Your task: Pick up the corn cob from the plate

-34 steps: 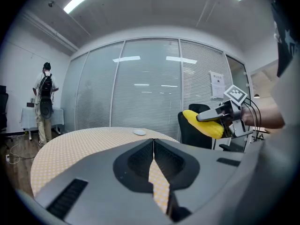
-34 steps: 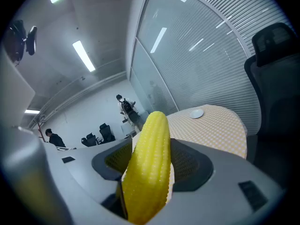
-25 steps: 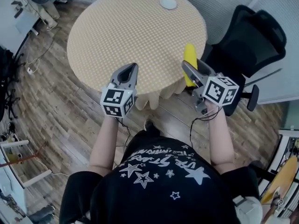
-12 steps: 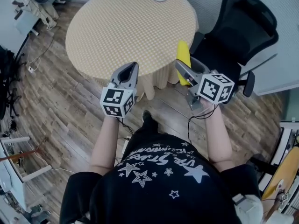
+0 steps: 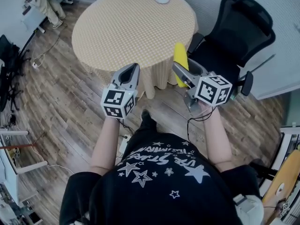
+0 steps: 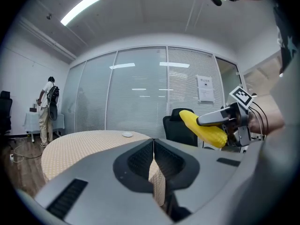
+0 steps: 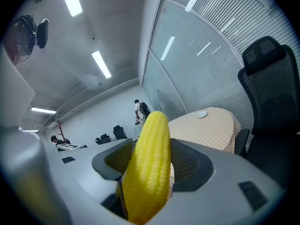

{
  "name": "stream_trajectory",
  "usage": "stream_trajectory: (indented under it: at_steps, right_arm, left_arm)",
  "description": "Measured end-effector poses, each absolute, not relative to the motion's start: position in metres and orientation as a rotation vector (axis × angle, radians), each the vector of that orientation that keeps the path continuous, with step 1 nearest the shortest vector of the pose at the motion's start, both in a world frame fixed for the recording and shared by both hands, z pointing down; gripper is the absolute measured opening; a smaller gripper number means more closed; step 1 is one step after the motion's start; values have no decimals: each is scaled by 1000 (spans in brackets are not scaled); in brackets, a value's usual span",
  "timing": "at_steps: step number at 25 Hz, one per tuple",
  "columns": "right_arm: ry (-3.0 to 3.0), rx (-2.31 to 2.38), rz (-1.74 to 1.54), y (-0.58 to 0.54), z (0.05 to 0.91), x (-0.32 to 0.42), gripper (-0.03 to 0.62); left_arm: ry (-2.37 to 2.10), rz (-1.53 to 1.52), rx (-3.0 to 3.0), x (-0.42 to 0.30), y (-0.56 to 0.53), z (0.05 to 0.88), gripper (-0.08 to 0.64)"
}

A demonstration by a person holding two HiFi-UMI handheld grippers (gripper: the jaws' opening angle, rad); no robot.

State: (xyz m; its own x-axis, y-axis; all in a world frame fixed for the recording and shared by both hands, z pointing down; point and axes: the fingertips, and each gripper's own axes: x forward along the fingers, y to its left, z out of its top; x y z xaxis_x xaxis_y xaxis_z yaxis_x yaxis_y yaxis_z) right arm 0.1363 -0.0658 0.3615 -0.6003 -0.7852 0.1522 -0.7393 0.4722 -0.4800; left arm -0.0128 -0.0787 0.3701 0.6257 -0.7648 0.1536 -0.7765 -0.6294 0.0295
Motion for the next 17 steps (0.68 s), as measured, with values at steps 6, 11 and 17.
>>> stream_trajectory:
  at_steps: [6,11,17]
  right_arm:
    - [2638,-1337,-797,-45,363,149,258]
    - [2657,-1316,-817,-40,367,152,258]
    - [2653,-1307,-826,-47,370,156,258]
  left_arm:
    - [-1323,177,2746,3,-57,367,9]
    - [-1329,182,2714,7,-50,372,9]
    - [-1316,203,2715,14,-56,377,9]
